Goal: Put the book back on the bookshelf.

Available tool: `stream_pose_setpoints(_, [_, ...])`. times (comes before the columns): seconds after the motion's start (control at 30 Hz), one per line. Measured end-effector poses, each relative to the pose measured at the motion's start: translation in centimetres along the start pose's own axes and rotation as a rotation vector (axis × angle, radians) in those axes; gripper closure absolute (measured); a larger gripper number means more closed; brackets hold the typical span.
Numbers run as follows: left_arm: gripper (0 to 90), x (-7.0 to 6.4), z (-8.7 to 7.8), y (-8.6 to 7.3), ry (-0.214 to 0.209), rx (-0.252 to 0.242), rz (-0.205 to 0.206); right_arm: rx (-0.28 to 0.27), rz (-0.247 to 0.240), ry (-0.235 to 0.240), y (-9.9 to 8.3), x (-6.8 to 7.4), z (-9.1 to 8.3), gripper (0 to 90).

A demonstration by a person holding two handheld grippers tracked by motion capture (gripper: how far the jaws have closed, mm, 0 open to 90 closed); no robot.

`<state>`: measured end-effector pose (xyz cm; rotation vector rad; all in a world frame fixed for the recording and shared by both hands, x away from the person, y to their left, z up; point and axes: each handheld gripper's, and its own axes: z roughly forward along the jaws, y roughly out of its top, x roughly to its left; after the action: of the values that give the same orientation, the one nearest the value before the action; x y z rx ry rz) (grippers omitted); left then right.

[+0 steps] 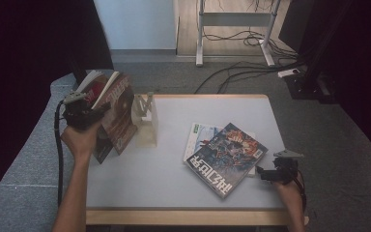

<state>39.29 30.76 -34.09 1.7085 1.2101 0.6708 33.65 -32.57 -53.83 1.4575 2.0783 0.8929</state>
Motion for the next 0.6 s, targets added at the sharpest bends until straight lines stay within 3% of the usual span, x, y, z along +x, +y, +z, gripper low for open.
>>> stream_pose_setpoints(0.33, [61.1,-0.2,-0.6,-4.0,-0.026,0.005,-0.003,0.0,-0.001,0.0,0.0,0.0,0.0,0.0])
stream_pose_setpoints(0.6, [69.5,0.2,0.4,-7.5,-0.012,0.068,0.001,0.0,0.0,0.0,0.0,0.0,0.0,0.0])
